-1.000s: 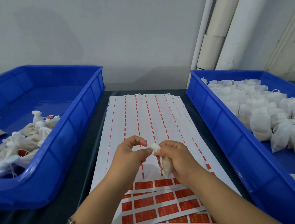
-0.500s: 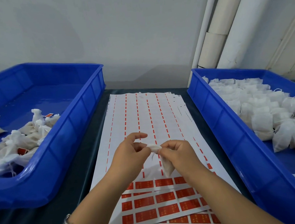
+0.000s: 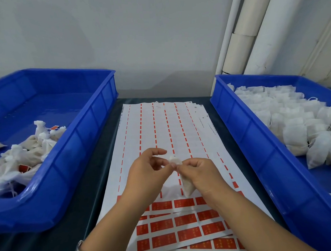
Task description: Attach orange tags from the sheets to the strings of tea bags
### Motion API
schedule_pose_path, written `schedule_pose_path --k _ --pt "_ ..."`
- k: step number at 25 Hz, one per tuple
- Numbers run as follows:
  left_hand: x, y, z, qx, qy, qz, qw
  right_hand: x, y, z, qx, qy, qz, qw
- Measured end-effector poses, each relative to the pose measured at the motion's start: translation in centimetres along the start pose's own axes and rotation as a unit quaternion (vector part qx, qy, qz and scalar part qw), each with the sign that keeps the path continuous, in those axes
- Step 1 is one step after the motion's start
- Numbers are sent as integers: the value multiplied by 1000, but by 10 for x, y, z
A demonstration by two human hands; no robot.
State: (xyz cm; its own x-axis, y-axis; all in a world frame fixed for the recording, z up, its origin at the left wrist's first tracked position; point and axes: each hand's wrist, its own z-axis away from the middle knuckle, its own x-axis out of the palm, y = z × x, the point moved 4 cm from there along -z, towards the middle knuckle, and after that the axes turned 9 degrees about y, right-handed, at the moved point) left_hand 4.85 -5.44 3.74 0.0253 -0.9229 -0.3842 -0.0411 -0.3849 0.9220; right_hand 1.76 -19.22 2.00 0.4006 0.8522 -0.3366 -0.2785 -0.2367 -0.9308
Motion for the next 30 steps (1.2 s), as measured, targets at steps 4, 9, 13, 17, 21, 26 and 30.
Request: schedule_pose_path --k 4,9,13,17,21,26,30 --pt "-1 -5 -1 -37 7 13 999 -2 -2 3 3 6 7 1000" --pt "2 -12 2 -72 30 29 997 3 0 8 68 -19 -94 993" --pt "4 -15 2 -88 31 29 995 12 1 15 180 -132 -254 941" --pt "6 -16 1 -64 31 3 997 18 1 15 225 -194 -305 905" --pt "3 -12 2 2 71 -59 996 20 3 9 237 -170 -288 912" --pt "0 -3 4 58 89 -124 987 22 1 2 244 -139 -231 931" --pt "0 -6 6 32 81 -82 993 21 -4 0 221 -120 -205 946"
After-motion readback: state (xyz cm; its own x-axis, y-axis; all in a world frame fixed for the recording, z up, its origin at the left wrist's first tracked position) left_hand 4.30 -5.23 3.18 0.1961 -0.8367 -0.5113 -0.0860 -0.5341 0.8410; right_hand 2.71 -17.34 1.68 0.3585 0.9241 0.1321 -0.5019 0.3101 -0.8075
